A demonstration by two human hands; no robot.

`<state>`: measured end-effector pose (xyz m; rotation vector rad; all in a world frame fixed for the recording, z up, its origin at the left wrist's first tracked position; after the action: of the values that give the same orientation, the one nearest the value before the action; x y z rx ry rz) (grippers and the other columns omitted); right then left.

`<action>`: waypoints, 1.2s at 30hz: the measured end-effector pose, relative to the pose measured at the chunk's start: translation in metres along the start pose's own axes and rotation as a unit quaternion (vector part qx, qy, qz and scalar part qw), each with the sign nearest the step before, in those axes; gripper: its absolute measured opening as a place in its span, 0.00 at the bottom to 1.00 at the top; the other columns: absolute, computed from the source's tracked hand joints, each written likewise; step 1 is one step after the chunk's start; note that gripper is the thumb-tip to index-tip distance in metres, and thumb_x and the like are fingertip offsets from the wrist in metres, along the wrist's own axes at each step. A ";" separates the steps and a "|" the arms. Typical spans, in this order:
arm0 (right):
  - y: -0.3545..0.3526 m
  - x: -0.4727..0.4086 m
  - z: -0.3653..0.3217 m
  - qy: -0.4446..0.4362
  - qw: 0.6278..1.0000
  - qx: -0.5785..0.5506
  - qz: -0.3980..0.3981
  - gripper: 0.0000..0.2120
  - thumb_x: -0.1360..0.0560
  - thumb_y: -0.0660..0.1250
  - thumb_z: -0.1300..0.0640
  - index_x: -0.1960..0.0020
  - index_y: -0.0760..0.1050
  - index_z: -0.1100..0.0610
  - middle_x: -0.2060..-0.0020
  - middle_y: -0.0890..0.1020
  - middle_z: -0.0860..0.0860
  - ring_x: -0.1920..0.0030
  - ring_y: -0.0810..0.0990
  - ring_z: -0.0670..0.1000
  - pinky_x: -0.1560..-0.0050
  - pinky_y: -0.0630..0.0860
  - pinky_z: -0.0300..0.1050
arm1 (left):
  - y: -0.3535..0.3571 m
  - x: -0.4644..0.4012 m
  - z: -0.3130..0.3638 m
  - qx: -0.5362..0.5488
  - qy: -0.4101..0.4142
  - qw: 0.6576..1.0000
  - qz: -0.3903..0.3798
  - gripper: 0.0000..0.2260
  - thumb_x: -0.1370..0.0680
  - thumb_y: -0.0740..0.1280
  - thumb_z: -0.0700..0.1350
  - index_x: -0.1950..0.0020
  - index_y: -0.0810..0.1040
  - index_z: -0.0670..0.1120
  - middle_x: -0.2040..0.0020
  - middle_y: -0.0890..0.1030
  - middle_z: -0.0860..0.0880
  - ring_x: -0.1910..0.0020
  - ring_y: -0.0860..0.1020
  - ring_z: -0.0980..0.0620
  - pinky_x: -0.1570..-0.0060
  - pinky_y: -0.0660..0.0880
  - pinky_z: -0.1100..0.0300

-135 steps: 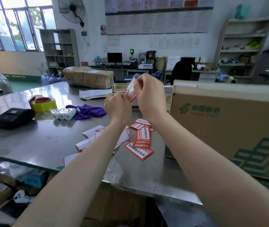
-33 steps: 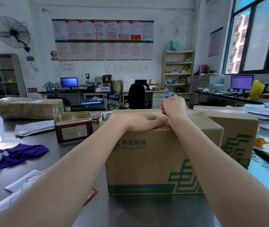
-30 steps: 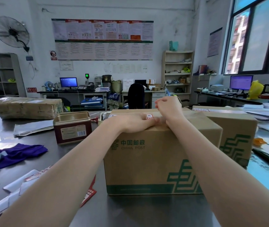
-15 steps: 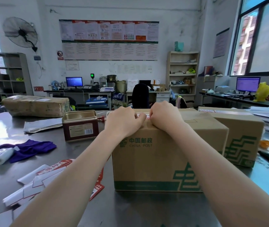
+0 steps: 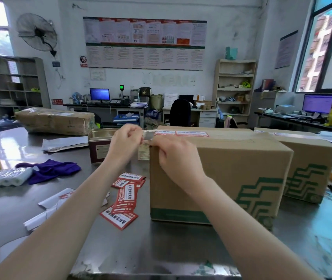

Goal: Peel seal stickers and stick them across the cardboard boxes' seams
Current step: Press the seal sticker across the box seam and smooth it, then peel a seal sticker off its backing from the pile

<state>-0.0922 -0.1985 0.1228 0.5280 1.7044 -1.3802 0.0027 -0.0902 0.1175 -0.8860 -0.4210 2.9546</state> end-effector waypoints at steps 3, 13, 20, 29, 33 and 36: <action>0.034 0.010 -0.033 -0.088 0.996 -0.013 -0.019 0.05 0.31 0.69 0.68 0.59 0.82 0.62 0.62 0.84 0.56 0.62 0.83 0.55 0.58 0.81 0.49 | -0.022 0.010 -0.037 -0.019 -0.043 0.999 0.003 0.09 0.20 0.59 0.43 0.47 0.77 0.44 0.55 0.79 0.49 0.54 0.77 0.51 0.53 0.75 0.56; 0.170 0.040 -0.037 0.125 0.951 -0.074 -0.272 0.11 0.22 0.59 0.60 0.44 0.75 0.61 0.47 0.79 0.59 0.47 0.79 0.58 0.51 0.76 0.48 | -0.041 0.054 -0.167 -0.061 -0.246 0.967 0.028 0.12 0.26 0.61 0.35 0.46 0.77 0.43 0.51 0.81 0.43 0.54 0.78 0.46 0.49 0.77 0.50; 0.205 0.062 -0.020 0.208 0.911 -0.090 -0.344 0.21 0.26 0.62 0.41 0.41 0.69 0.55 0.43 0.77 0.55 0.46 0.76 0.56 0.49 0.72 0.48 | -0.034 0.058 -0.178 -0.205 -0.128 0.970 0.011 0.13 0.27 0.60 0.32 0.46 0.77 0.43 0.49 0.80 0.46 0.51 0.75 0.52 0.51 0.68 0.64; 0.203 0.065 -0.027 0.194 0.923 -0.055 -0.326 0.16 0.22 0.62 0.46 0.41 0.72 0.57 0.48 0.80 0.57 0.50 0.79 0.56 0.55 0.74 0.47 | -0.032 0.066 -0.173 -0.217 -0.118 0.969 -0.013 0.15 0.25 0.59 0.32 0.41 0.75 0.42 0.48 0.80 0.47 0.47 0.77 0.50 0.47 0.73 0.61; 0.200 0.062 -0.029 0.154 0.929 -0.008 -0.337 0.14 0.21 0.61 0.49 0.42 0.73 0.58 0.49 0.81 0.56 0.52 0.81 0.56 0.54 0.77 0.47 | -0.033 0.068 -0.172 -0.204 -0.123 0.971 -0.017 0.15 0.26 0.59 0.32 0.41 0.75 0.43 0.48 0.80 0.46 0.47 0.78 0.49 0.45 0.76 0.56; 0.197 0.062 -0.035 0.104 0.933 0.025 -0.343 0.12 0.20 0.60 0.53 0.42 0.74 0.58 0.51 0.81 0.56 0.52 0.81 0.56 0.57 0.74 0.46 | -0.036 0.068 -0.174 -0.186 -0.134 0.973 0.001 0.13 0.26 0.61 0.34 0.43 0.75 0.44 0.48 0.80 0.46 0.47 0.79 0.48 0.45 0.77 0.50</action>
<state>0.0121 -0.1184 -0.0403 0.0912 2.1455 -1.9078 0.0386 -0.0050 -0.0494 -0.4988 -1.0113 3.0576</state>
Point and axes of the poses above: each hand's wrist, its own x-axis away from the middle knuckle, its own y-axis out of the palm, z = x × y, the point moved 4 cm from there along -x, towards the middle knuckle
